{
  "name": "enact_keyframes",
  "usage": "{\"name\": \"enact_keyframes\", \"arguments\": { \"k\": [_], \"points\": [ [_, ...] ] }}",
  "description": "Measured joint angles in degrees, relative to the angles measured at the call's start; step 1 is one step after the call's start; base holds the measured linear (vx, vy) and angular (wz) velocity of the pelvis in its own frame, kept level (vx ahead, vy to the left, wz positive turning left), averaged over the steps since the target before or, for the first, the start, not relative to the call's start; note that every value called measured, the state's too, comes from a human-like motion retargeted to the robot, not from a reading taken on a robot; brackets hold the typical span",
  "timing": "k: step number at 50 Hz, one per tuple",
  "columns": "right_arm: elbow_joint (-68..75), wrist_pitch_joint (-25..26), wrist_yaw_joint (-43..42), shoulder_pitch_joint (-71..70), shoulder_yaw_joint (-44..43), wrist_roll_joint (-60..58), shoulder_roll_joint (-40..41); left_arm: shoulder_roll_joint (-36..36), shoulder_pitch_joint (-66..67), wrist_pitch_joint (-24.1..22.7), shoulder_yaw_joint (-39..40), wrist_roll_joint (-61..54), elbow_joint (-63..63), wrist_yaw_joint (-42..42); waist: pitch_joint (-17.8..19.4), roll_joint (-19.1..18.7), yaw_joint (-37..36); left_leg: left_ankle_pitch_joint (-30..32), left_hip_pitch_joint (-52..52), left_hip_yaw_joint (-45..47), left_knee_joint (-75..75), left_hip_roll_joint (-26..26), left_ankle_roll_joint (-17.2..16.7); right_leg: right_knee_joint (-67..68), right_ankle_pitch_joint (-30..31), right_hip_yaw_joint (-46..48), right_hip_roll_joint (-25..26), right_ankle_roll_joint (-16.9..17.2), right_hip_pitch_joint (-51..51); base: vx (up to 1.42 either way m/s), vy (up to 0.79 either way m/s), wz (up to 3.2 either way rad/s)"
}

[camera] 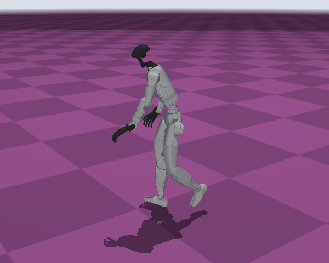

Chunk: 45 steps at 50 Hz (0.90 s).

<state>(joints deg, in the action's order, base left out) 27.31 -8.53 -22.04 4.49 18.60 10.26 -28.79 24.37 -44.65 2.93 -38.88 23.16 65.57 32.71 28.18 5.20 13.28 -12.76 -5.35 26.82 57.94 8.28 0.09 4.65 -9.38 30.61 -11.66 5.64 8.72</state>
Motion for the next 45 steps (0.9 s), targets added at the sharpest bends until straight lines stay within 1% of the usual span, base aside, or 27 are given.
{"name": "enact_keyframes", "arguments": {
  "k": [2,5,8,10,11,12,13,15,16,17,18,20,23,25,27,28,30,33,34,35,36,37,38,40,42,43,45],
  "points": [
    [-1.0,0.1,-0.1,2.4,-1.7,-0.5,-0.5,0.3,1.9,1.1,-0.9,0.8,0.7,1.0,-0.9,1.5,-1.2,-1.4,-3.3,1.6,5.4,1.4,-0.1,8.7,-3.1,-5.3,-2.0,4.7,4.1,0.54,0.10,-1.67],
    [-0.7,-0.6,-1.5,4.9,-2.9,1.2,-0.1,-1.0,3.8,0.9,-2.9,2.8,4.4,2.0,-2.1,2.9,-0.5,-3.4,-6.8,0.4,5.5,1.3,0.5,7.3,-3.6,-10.3,-2.3,7.1,1.9,0.51,0.16,-1.53],
    [0.5,-1.9,-2.4,7.4,-3.7,2.7,-0.1,-2.3,5.8,-0.1,-3.5,2.6,7.3,2.7,-4.4,3.9,-2.0,-3.7,-8.9,-0.2,-1.0,1.3,0.6,6.7,-3.9,-16.9,-2.3,8.8,1.5,0.45,0.22,-1.96],
    [-1.7,-1.8,-2.4,9.9,-5.0,2.7,-2.0,-2.7,6.4,1.2,-3.0,3.1,7.6,3.2,-5.3,3.3,-4.2,-3.5,-10.3,0.6,-7.4,2.8,0.9,7.6,-4.0,-22.5,-1.5,9.2,3.5,0.39,0.24,-2.27],
    [0.0,-1.8,-2.6,8.2,-5.3,3.3,-1.2,-3.0,5.9,0.9,-2.7,3.3,8.4,4.0,-4.5,3.1,-4.2,-2.9,-10.3,-0.4,-11.6,4.3,-0.2,6.3,-3.6,-24.0,0.0,9.3,2.6,0.35,0.24,-2.09],
    [1.2,-2.0,-2.9,6.8,-5.5,4.0,-0.7,-3.2,5.5,0.7,-2.5,3.6,9.0,4.9,-3.8,3.0,-4.1,-2.0,-10.2,-1.3,-16.1,5.2,-0.8,3.9,-3.0,-25.5,0.8,8.4,1.2,0.33,0.35,-1.80],
    [1.8,-2.2,-3.3,6.0,-5.5,4.7,-0.9,-3.3,5.5,0.7,-2.5,3.9,9.2,5.7,-3.2,2.8,-3.7,-0.8,-9.6,-2.3,-21.5,4.8,-0.5,-0.7,-1.8,-27.2,0.4,5.4,-1.4,0.31,0.46,-1.87],
    [1.8,-3.0,-4.1,4.8,-5.8,5.7,-1.0,-2.8,5.8,0.5,-2.9,4.1,9.2,6.6,-1.6,2.8,-4.0,2.0,-7.8,-5.7,-32.7,5.2,-2.1,-3.1,-1.3,-31.4,1.0,4.1,-3.2,0.28,0.47,-2.17],
    [1.1,-3.6,-4.3,4.7,-6.1,5.9,-0.8,-2.3,5.8,0.2,-3.5,4.1,9.3,6.4,-0.8,3.0,-4.8,3.0,-6.7,-8.5,-37.9,5.9,-4.0,0.0,-2.3,-33.9,1.9,7.3,-1.6,0.26,0.42,-2.43],
    [-0.3,-4.1,-4.3,4.8,-6.2,6.0,-1.2,-1.3,6.5,0.1,-4.0,4.2,8.5,6.3,-0.1,3.2,-4.9,3.9,-6.0,-11.4,-42.8,6.5,-5.5,1.9,-3.0,-36.3,2.5,9.2,-0.3,0.24,0.48,-2.37],
    [-3.1,-4.5,-3.9,5.6,-5.8,5.9,-2.8,0.6,8.3,0.1,-4.3,4.4,6.2,6.5,0.4,3.0,-4.0,4.6,-6.0,-14.7,-46.7,6.8,-6.4,1.7,-3.0,-38.6,2.7,8.7,0.3,0.18,0.54,-2.16],
    [-3.7,-5.7,-5.4,5.1,-5.6,8.3,-0.6,0.1,7.0,-0.1,-4.1,5.7,9.3,6.9,1.5,3.1,-4.3,6.2,-5.3,-21.0,-53.1,8.5,-9.0,-5.0,-0.6,-42.8,3.6,2.8,-2.1,0.07,0.56,-1.96],
    [-8.1,-6.3,-5.7,6.3,-4.3,7.8,-1.1,1.6,6.8,-0.2,-3.4,4.6,10.8,8.0,1.6,4.4,-3.0,7.7,-6.8,-24.7,-56.2,9.0,-11.1,-6.9,1.4,-48.5,3.5,3.4,1.7,0.00,0.59,-1.82],
    [-10.2,-7.3,-5.8,7.1,-3.2,7.9,-1.0,3.0,6.5,-0.9,-2.5,4.2,12.1,9.9,1.6,5.9,-1.4,7.7,-10.0,-24.7,-52.5,9.4,-13.6,-7.9,2.9,-51.8,3.3,4.8,4.5,-0.08,0.63,-1.55],
    [-11.6,-6.3,-4.7,6.0,-0.9,7.5,-1.9,6.4,5.8,-1.8,-2.2,-0.2,10.9,14.6,1.6,9.3,0.7,8.8,-11.4,-20.9,-53.6,7.6,-12.0,-9.6,5.3,-55.0,1.0,7.0,8.7,-0.16,0.65,-1.44],
    [-12.0,-5.9,-4.6,6.6,-0.4,7.6,-1.4,6.5,3.3,-1.7,-2.5,-0.5,12.7,15.5,1.6,11.1,0.6,8.2,-12.6,-19.1,-52.5,6.7,-12.2,-9.6,6.2,-55.2,-0.2,8.8,10.7,-0.17,0.53,-1.27],
    [-12.6,-5.5,-3.3,7.3,2.2,8.6,-1.0,9.0,0.3,-2.6,-3.7,-1.1,13.8,17.0,1.6,12.5,0.8,6.7,-16.2,-17.5,-49.0,9.9,-14.4,-9.4,8.8,-47.3,2.3,9.4,13.2,-0.16,0.31,-1.22],
    [-13.6,-6.1,-1.4,10.2,3.0,10.4,-1.4,11.8,-4.4,-3.2,-4.2,0.1,12.3,17.6,1.6,15.8,-2.0,6.3,-21.0,-12.2,-45.8,10.4,-14.6,-6.9,11.5,-23.9,0.6,9.4,17.5,-0.33,0.34,-1.38],
    [-12.3,-4.3,-3.4,8.9,5.9,2.9,-2.9,12.3,-7.2,-3.7,-5.1,-2.0,11.7,17.5,1.6,17.1,-2.1,7.1,-22.1,-10.4,-47.5,8.2,-13.5,-7.6,12.4,-17.7,-1.7,9.4,18.3,-0.31,0.63,-0.90],
    [-10.2,-1.3,-6.6,6.3,10.0,-8.8,-5.0,12.6,-10.6,-4.3,-6.3,-5.3,11.1,17.7,1.6,18.6,-1.8,8.6,-22.5,-8.6,-51.4,4.5,-12.2,-9.6,13.6,-12.6,-4.9,9.4,18.4,-0.21,0.69,-0.56],
    [-11.9,-3.8,-3.9,8.9,8.1,3.5,-3.6,12.2,-10.6,-4.3,-5.0,-7.1,9.2,16.7,1.6,18.3,-3.0,8.0,-22.6,-7.7,-51.0,4.1,-12.1,-8.9,12.7,-9.8,-5.2,9.4,17.7,-0.14,0.61,-0.50],
    [-13.0,-5.3,-2.0,10.5,6.9,11.8,-2.9,11.5,-10.8,-4.6,-3.8,-9.7,7.4,15.8,1.6,18.0,-4.1,7.8,-22.7,-6.8,-51.2,3.5,-11.8,-8.7,12.1,-7.8,-5.5,9.4,17.1,-0.09,0.45,-0.56],
    [-12.8,-4.7,-1.9,10.4,7.3,12.2,-3.5,10.3,-11.5,-5.5,-2.5,-14.0,5.8,15.2,1.6,17.7,-5.0,8.3,-22.7,-6.0,-52.5,2.5,-11.3,-9.4,12.2,-7.5,-5.7,9.4,16.7,-0.08,0.39,-0.59],
    [-13.4,-4.2,-1.7,10.0,7.0,12.3,-5.0,8.7,-10.1,-7.9,2.1,-22.3,1.1,12.7,1.6,15.9,-6.9,7.7,-23.7,-4.6,-51.5,3.5,-12.2,-9.6,12.0,-7.4,-4.1,9.4,16.7,-0.06,0.24,-0.85],
    [-13.4,-3.4,-2.0,5.1,11.0,12.4,-3.1,11.8,-9.9,-10.2,2.8,-31.1,-2.4,8.7,1.6,17.7,-7.8,6.6,-25.8,-2.5,-48.2,5.3,-12.3,-6.0,10.2,-7.5,-3.1,9.4,19.0,-0.05,0.20,-0.93],
    [-13.0,-2.7,-2.7,2.8,11.4,11.7,-3.1,11.1,-9.8,-11.2,3.9,-36.4,-3.7,8.6,1.6,17.7,-7.8,7.5,-24.7,-1.9,-51.2,2.9,-11.2,-8.7,11.6,-7.1,-4.1,9.4,17.5,-0.05,0.31,-0.56],
    [-14.8,-3.0,-3.1,1.2,9.6,10.8,-3.0,11.3,-5.3,-12.9,7.7,-41.4,-7.1,4.7,1.6,16.7,-8.8,4.1,-26.6,-1.2,-43.5,5.4,-13.0,-6.6,9.6,-4.7,-3.6,9.4,16.7,-0.02,0.23,-0.60]
  ]
}}
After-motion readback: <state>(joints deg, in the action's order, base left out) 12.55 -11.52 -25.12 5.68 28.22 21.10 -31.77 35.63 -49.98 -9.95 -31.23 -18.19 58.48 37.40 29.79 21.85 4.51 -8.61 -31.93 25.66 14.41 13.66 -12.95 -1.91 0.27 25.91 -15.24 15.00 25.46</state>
